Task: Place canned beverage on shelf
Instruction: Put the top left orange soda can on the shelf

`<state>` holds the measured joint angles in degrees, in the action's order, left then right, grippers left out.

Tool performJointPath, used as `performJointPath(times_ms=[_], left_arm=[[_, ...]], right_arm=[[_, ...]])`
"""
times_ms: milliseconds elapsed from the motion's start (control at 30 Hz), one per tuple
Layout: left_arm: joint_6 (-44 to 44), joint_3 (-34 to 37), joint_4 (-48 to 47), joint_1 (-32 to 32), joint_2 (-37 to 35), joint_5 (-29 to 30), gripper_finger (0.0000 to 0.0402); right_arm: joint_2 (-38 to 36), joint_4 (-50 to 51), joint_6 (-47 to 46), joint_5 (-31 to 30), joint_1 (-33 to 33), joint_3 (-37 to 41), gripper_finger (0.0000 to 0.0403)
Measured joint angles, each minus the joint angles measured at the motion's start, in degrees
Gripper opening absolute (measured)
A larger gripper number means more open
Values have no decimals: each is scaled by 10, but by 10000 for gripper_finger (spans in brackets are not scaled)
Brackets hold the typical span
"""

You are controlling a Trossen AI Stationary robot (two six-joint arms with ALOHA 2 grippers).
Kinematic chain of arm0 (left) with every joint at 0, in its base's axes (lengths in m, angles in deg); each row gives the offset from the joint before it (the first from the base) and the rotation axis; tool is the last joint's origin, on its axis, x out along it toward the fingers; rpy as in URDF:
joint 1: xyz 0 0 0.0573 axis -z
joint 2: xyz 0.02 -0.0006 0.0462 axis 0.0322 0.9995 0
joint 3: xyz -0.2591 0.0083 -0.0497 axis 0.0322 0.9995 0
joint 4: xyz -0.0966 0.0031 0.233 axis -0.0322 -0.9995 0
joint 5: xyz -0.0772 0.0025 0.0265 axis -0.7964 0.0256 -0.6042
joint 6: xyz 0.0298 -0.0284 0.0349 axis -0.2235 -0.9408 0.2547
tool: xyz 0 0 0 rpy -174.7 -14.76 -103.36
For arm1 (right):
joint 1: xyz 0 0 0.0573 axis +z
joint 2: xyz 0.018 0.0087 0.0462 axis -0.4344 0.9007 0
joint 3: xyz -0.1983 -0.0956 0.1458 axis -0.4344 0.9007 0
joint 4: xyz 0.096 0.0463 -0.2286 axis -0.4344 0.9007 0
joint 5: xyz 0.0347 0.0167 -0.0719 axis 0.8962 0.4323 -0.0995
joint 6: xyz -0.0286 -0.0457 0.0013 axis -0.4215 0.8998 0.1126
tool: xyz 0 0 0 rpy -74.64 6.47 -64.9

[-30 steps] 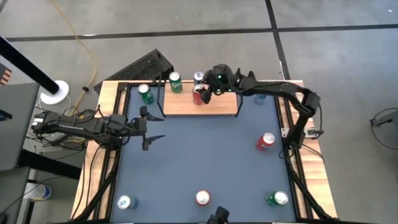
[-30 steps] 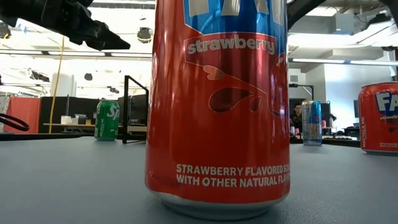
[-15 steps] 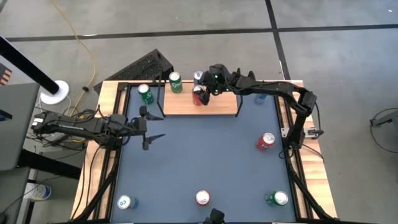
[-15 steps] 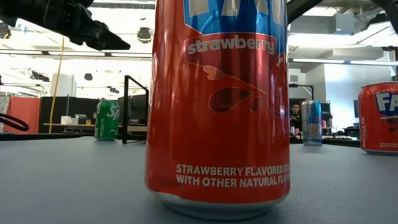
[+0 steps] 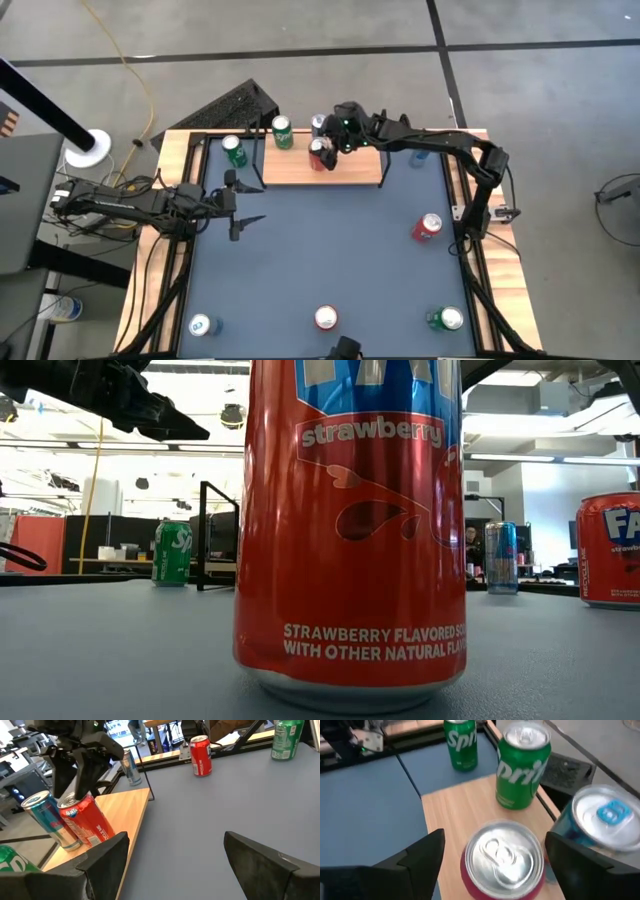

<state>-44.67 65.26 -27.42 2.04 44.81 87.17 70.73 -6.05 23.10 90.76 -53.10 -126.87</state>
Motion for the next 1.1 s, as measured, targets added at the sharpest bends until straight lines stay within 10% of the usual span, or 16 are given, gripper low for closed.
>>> performJointPath(times_ms=[1100], left_arm=[[-1,0,-8,0,0,0,316]], right_arm=[[14,67,-2,-105,33,-1,277]])
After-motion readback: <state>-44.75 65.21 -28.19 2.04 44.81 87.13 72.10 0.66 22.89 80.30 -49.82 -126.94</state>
